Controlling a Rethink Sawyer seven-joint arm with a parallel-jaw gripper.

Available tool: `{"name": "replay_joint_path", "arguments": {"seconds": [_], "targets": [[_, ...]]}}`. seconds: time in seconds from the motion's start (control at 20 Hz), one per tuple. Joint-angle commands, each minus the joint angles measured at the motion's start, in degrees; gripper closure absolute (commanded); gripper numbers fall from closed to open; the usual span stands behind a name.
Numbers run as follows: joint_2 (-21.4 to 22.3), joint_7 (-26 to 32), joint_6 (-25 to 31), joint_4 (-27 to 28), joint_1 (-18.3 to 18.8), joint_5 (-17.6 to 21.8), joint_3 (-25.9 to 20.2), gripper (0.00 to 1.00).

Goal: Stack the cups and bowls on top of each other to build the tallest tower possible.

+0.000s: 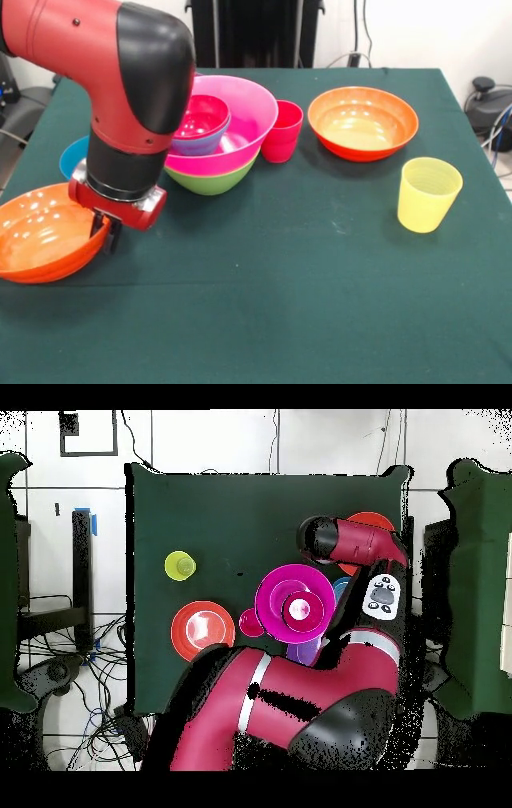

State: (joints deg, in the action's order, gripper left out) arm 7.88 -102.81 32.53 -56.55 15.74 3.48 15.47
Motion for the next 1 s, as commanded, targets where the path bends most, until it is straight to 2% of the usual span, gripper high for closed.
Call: {"name": "replay_joint_path", "arguments": {"seconds": [0.05, 0.65, 1.0], "targets": [[-1.3, 5.0, -2.0, -4.5, 0.7, 4.6, -8.0, 1.0], [-1.0, 4.5, -2.0, -4.7, 0.6, 5.3, -8.3, 1.0], [0.5, 5.6, 2.0, -4.4, 0.3, 4.6, -8.2, 1.0]]}}
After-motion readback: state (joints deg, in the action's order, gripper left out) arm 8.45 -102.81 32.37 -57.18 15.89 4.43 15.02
